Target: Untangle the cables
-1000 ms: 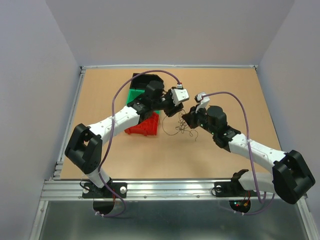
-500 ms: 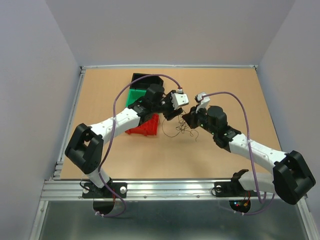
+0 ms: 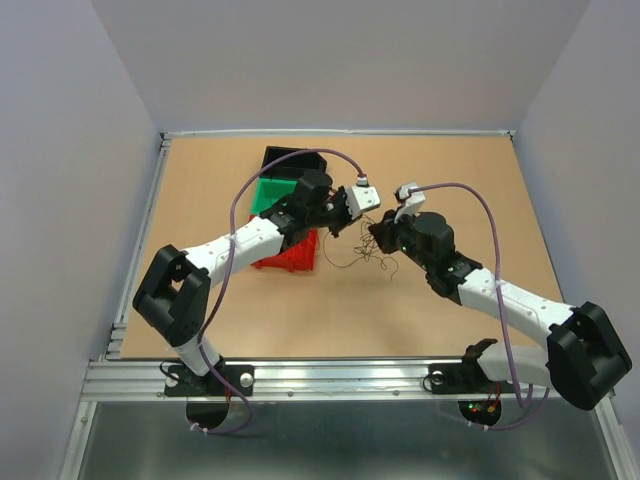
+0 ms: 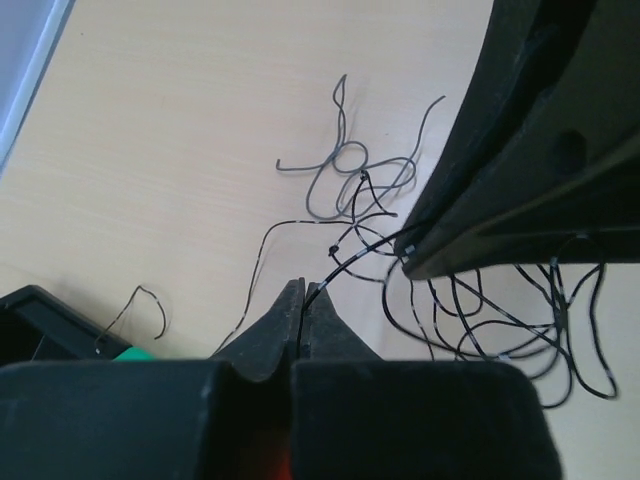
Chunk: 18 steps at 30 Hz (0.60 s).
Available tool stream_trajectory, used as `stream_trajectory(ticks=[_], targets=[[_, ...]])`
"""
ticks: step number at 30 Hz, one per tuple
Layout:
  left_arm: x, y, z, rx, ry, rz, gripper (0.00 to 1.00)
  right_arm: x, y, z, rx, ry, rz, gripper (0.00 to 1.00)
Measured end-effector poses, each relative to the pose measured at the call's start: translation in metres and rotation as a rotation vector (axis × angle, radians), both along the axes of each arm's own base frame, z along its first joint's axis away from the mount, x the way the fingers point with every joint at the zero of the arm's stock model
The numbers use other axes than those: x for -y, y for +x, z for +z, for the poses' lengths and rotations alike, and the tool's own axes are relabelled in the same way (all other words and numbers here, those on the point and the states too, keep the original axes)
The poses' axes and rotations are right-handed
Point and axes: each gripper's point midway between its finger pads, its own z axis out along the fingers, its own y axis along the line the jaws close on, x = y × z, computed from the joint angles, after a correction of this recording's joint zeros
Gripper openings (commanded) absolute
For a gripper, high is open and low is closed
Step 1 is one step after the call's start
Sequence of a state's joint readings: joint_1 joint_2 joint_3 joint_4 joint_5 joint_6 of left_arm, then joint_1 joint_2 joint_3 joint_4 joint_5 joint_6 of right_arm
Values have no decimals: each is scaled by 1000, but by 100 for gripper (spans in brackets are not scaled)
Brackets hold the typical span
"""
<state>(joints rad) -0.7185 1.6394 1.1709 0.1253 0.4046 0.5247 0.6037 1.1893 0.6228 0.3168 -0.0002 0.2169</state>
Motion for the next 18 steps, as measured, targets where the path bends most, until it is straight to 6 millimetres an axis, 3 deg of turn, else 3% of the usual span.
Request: stream_trajectory(ticks=[3,6,11,16,18], targets=[[-3,-1,11,11,-19,22,0,16,14,1,13,-2,-127,28],[-6,-5,23,25,-39,35,0,32,26,-2,24,-12,-257,29],[-15,-5,53,66,-84,82,0,64,43,-30,-9,-89,-456,29],[-20,-4,63,75,-100,102,0,96,53,-63,-77,-151,-593,22],[-20,-4,64,74,-105,104,0,107,56,-66,-88,-151,-632,14]])
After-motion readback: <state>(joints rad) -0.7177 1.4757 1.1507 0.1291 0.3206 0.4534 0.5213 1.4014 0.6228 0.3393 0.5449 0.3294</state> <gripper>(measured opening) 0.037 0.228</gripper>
